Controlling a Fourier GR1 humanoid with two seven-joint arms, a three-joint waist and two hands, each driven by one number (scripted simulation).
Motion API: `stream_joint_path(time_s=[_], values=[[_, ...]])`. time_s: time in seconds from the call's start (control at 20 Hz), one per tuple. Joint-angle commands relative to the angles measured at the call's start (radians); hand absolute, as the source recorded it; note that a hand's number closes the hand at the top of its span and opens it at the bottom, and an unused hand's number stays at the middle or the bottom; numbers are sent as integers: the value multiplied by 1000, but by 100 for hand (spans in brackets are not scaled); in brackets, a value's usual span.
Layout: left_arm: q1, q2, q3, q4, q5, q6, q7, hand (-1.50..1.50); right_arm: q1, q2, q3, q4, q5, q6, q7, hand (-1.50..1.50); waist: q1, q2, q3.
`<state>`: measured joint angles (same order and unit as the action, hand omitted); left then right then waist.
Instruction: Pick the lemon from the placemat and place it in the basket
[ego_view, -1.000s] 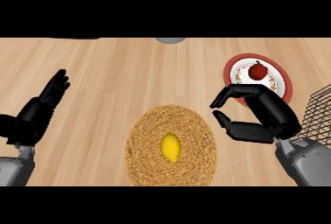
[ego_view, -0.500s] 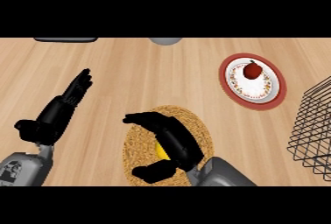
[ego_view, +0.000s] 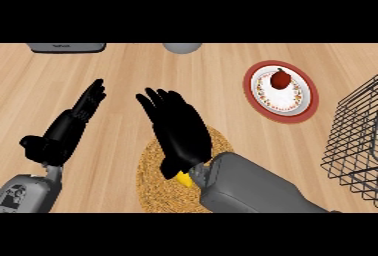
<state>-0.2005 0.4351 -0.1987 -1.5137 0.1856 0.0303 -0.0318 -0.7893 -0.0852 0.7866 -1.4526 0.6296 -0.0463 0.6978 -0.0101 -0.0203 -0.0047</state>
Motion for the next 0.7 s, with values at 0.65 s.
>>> stream_joint_path(time_s=[0.65], values=[[-4,5,35,-66,1,-13,66,0,-226,42,-250,-179,-455,680,576,-150,2,11,4]])
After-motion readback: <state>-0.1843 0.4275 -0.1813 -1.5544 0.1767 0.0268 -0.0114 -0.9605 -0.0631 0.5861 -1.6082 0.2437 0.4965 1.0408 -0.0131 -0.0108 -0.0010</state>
